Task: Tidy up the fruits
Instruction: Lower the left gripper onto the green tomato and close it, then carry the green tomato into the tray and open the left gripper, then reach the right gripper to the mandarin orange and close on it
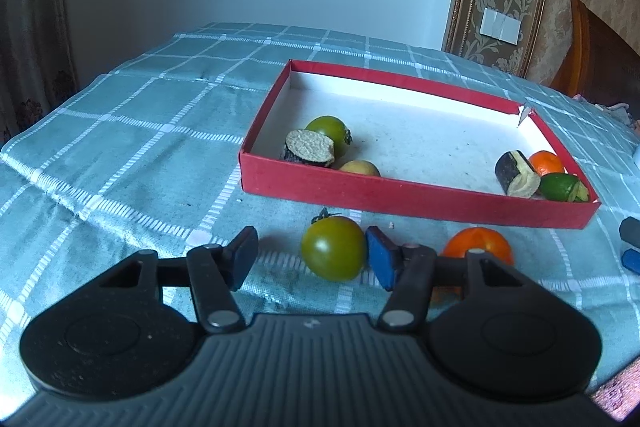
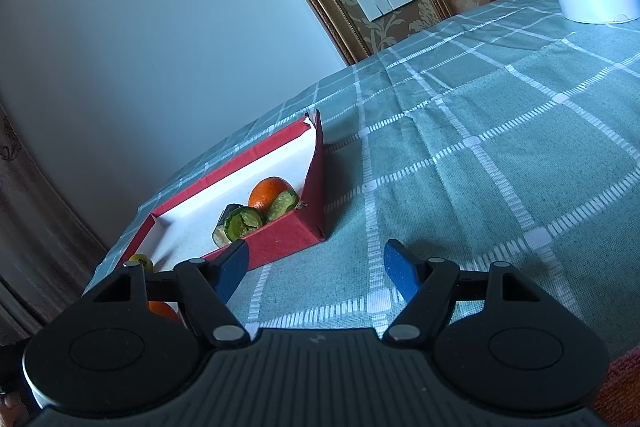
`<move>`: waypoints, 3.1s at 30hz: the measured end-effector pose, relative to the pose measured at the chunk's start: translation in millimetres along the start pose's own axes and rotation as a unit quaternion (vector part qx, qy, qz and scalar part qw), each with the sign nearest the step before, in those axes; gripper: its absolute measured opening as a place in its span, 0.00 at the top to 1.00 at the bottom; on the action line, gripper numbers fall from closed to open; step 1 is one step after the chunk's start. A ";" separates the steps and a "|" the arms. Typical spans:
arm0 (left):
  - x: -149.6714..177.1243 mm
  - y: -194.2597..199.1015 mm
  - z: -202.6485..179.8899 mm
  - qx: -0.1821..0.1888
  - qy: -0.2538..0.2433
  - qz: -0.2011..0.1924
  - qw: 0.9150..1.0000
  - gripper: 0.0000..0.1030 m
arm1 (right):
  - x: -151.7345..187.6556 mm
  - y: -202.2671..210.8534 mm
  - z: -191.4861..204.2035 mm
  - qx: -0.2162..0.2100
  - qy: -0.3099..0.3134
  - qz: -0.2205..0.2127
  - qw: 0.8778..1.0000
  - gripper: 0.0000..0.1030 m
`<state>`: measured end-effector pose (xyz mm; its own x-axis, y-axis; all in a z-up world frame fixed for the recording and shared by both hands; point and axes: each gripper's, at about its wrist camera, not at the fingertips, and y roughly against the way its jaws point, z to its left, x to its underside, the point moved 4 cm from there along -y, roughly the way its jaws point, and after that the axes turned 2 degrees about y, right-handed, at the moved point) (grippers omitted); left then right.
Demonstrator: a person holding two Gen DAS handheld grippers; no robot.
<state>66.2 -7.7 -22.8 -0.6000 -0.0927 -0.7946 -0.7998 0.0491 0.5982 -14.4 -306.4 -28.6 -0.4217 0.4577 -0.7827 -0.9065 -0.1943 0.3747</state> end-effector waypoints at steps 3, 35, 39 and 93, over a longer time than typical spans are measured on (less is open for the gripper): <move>0.4 -2.7 -5.1 -0.011 -0.012 0.002 1.000 0.42 | 0.3 -0.7 -0.5 0.001 0.000 0.001 1.000 0.28; 2.6 18.0 12.0 0.005 0.002 -0.018 1.000 0.70 | 0.3 -1.2 -1.7 0.007 -0.003 0.002 1.000 0.28; -6.6 26.1 16.4 0.000 -0.003 -0.034 0.999 0.70 | 0.0 -1.3 -2.2 0.007 -0.004 0.001 1.000 0.28; -9.6 21.5 14.5 -0.029 -0.050 -0.072 0.996 0.00 | -0.1 -2.1 -0.3 0.010 -0.004 0.001 1.000 0.28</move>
<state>54.5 8.6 -3.8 -0.4806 0.0043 -0.8769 -0.8769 -0.0157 0.4805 -12.5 -306.4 -29.4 -0.4235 0.4651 -0.7774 -0.9050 -0.1779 0.3865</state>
